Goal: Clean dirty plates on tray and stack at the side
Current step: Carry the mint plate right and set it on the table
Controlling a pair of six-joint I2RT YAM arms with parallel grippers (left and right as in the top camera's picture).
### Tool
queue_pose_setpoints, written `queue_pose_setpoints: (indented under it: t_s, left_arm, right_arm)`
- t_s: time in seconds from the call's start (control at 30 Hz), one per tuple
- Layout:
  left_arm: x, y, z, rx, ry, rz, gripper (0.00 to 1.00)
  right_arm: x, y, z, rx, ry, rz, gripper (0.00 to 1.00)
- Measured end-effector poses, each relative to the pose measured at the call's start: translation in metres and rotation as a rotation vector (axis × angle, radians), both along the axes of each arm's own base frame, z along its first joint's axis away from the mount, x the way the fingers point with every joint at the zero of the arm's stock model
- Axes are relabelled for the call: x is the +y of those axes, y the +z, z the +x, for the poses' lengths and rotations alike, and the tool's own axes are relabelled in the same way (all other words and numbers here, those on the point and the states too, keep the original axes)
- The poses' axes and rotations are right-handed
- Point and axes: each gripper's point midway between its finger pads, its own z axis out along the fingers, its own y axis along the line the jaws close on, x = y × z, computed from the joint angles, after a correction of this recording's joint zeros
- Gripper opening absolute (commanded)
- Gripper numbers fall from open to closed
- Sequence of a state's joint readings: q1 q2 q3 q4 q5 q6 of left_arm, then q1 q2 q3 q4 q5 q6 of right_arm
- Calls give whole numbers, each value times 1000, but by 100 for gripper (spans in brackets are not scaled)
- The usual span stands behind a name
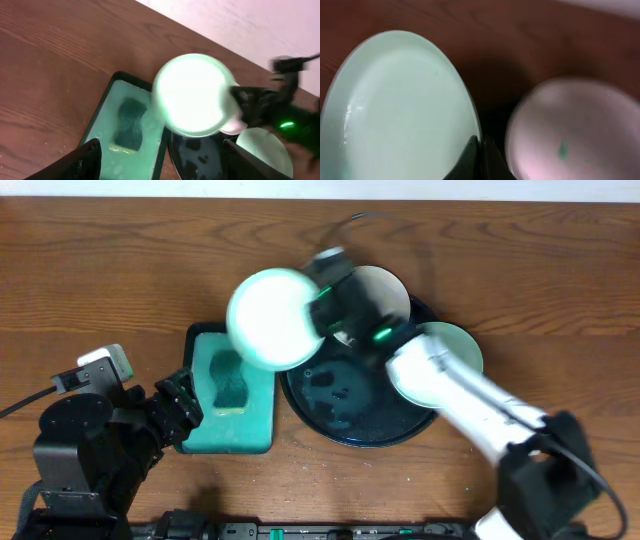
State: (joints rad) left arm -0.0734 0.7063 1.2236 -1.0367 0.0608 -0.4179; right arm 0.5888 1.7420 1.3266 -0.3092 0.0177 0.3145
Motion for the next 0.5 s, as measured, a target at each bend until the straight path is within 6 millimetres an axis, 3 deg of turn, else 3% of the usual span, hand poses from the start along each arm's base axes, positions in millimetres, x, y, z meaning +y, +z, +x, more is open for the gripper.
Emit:
queue_pose_setpoints:
  t_s: [0.03, 0.1, 0.2, 0.23, 0.3, 0.33, 0.47, 0.5]
  left_arm:
    - [0, 0, 0, 0, 0, 0, 76]
    - [0, 0, 1, 3, 0, 0, 76]
    - [0, 0, 2, 1, 0, 0, 76]
    - [0, 0, 3, 1, 0, 0, 76]
    - [0, 0, 5, -1, 0, 0, 76]
    - [0, 1, 5, -2, 0, 0, 76]
    - [-1, 1, 7, -5, 0, 0, 76]
    - [0, 1, 7, -5, 0, 0, 76]
  right_arm:
    - [-19, 3, 3, 48, -31, 42, 1]
    - [-74, 14, 11, 128, -147, 120, 1]
    - [-175, 28, 10, 207, -387, 179, 1]
    - [-200, 28, 7, 231, -450, 187, 1]
    - [-284, 19, -8, 302, -684, 188, 1]
    - [-296, 16, -11, 311, -719, 184, 1]
    - [-408, -20, -47, 429, -1055, 146, 1]
    - [-423, -27, -54, 450, -1099, 144, 1]
